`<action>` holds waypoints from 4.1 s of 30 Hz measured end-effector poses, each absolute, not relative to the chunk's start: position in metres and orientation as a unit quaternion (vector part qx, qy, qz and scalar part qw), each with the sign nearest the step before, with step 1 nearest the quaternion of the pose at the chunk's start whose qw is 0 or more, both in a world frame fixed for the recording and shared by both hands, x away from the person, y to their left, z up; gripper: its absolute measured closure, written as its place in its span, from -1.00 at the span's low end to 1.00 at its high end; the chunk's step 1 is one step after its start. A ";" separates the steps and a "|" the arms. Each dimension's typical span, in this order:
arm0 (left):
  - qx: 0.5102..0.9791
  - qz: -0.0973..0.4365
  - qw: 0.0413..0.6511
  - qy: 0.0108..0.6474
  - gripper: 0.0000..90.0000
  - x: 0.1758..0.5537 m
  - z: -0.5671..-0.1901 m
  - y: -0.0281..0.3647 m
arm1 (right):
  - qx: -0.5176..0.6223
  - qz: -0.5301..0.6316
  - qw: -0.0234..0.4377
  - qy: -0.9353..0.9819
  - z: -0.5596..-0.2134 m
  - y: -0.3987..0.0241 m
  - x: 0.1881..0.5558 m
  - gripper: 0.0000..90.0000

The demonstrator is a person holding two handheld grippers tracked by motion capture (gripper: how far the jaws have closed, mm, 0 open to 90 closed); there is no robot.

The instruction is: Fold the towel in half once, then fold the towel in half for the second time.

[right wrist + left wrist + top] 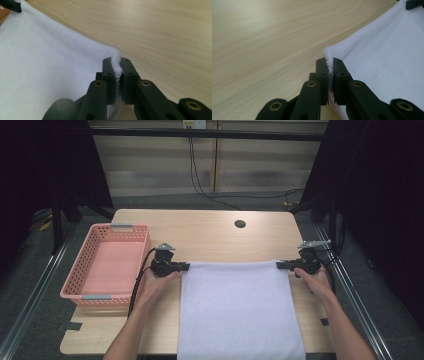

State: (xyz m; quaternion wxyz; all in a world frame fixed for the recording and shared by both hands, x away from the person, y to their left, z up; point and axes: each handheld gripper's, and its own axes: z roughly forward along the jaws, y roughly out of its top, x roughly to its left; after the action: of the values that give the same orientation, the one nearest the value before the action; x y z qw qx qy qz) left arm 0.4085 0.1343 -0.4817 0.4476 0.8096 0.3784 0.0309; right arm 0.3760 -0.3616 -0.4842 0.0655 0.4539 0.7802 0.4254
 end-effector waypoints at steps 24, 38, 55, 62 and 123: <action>0.779 0.095 0.522 0.336 0.88 0.409 -0.409 0.147 | 0.405 0.504 0.153 0.748 -0.399 -0.363 0.375 0.87; 0.795 0.062 0.532 0.284 0.87 0.320 -0.416 0.155 | 0.355 0.507 0.117 0.777 -0.414 -0.369 0.274 0.86; 0.831 -0.004 0.485 0.273 0.86 0.261 -0.465 0.166 | 0.339 0.458 0.054 0.820 -0.460 -0.367 0.204 0.83; 0.857 -0.036 0.447 0.254 0.72 0.243 -0.479 0.169 | 0.322 0.426 0.023 0.845 -0.472 -0.364 0.187 0.64; 0.832 -0.017 0.421 0.361 0.00 0.347 -0.499 0.126 | 0.214 0.393 -0.033 0.894 -0.482 -0.106 0.224 -0.27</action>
State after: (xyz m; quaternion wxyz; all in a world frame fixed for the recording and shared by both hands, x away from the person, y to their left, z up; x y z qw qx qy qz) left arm 0.3470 0.1260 -0.4994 0.4206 0.8322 0.3608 -0.0171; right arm 0.2242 -0.1057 -0.4820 -0.0333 0.2137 0.8937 0.3931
